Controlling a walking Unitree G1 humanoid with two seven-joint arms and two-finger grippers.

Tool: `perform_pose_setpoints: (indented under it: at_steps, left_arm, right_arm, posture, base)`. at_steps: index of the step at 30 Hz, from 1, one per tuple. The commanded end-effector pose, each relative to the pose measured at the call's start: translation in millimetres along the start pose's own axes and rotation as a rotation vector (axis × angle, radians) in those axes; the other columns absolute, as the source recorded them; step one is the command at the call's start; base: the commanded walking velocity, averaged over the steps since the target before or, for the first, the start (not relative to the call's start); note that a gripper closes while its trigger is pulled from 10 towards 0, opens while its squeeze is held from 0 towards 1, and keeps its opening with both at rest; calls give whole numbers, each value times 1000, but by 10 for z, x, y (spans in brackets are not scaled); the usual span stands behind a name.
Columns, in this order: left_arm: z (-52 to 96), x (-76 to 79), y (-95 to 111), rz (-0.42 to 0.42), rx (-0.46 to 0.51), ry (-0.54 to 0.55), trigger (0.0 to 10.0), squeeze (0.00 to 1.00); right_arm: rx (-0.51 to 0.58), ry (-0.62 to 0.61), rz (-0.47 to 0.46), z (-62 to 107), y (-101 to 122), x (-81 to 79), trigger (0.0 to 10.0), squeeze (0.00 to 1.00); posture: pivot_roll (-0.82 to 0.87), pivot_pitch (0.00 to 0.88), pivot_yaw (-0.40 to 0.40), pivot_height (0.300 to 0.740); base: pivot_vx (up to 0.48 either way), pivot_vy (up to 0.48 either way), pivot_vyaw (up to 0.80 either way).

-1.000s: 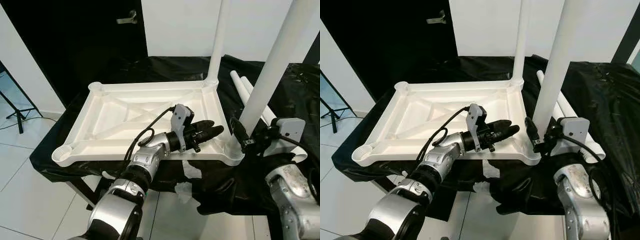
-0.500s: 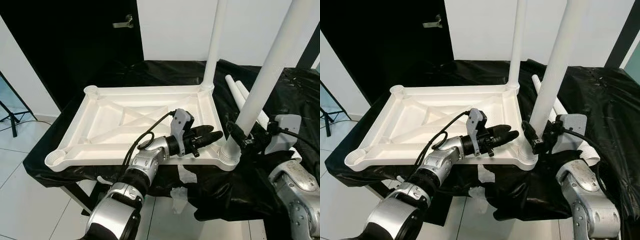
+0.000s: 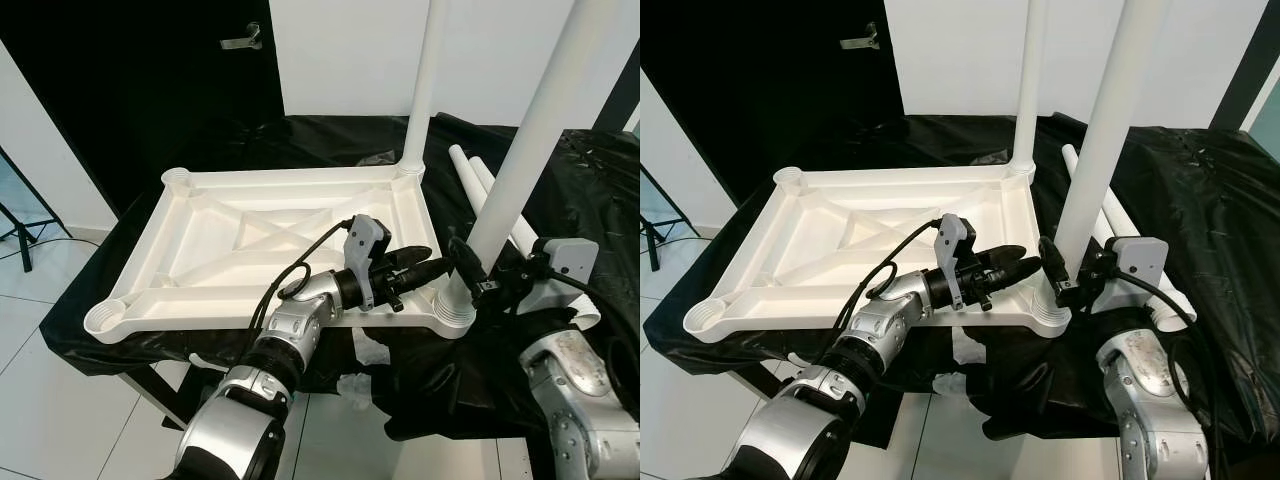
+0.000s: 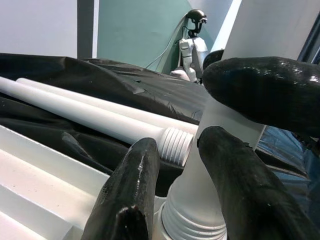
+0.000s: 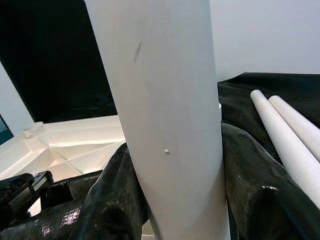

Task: Building children table

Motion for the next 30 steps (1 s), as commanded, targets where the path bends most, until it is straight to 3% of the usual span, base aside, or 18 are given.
perform_pose_setpoints:
  at_steps: [1, 8, 23, 24, 26, 28, 29, 30]
  left_arm:
    - [44, 22, -31, -1, -4, -18, 10000, 0]
    - [81, 15, -56, 6, -13, -4, 10000, 0]
    - [225, 23, -101, 9, -7, 17, 10000, 0]
    - [193, 59, -82, -3, 16, 5, 10000, 0]
    - [100, -59, 138, -2, 137, 69, 10000, 0]
    - [100, -59, 138, -2, 137, 69, 10000, 0]
    - [72, -185, 404, -14, 261, 80, 10000, 196]
    - [72, -185, 404, -14, 261, 80, 10000, 196]
  right_arm:
    - [-140, -119, -9, 20, -459, 111, 10000, 0]
    - [-60, -135, 54, -28, -500, 84, 10000, 0]
    - [-5, -175, 39, -105, -614, -16, 10000, 0]
    - [-21, -146, 51, -113, -646, -31, 10000, 0]
    - [-63, -136, 66, -76, -723, 22, 10000, 0]
    - [-63, -136, 66, -76, -723, 22, 10000, 0]
    - [-74, -161, 70, -15, -787, 100, 10000, 0]
    - [-74, -161, 70, -15, -787, 100, 10000, 0]
  posture:
    - [71, 0, 80, 740]
    - [99, 0, 77, 740]
    - [168, 0, 60, 740]
    - [155, 0, 54, 740]
    - [140, 0, 49, 740]
    - [140, 0, 49, 740]
    - [129, 0, 48, 740]
    - [129, 0, 48, 740]
  base:
    - [0, 0, 0]
    - [0, 0, 0]
    - [0, 0, 0]
    - [0, 0, 0]
    - [0, 0, 0]
    - [0, 0, 0]
    - [0, 0, 0]
    - [0, 0, 0]
Point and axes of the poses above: a point about 5 cm out from each wrist's last joint towards the gripper, its own z axis pointing back from the gripper into the wrist, its own y axis along the axis of the wrist's last joint, x = y × z, the point moved 1 cm from there along -z, pointing out of the wrist towards the gripper, and after that the axes turned 13 degrees about -z, right-handed, at the moved point
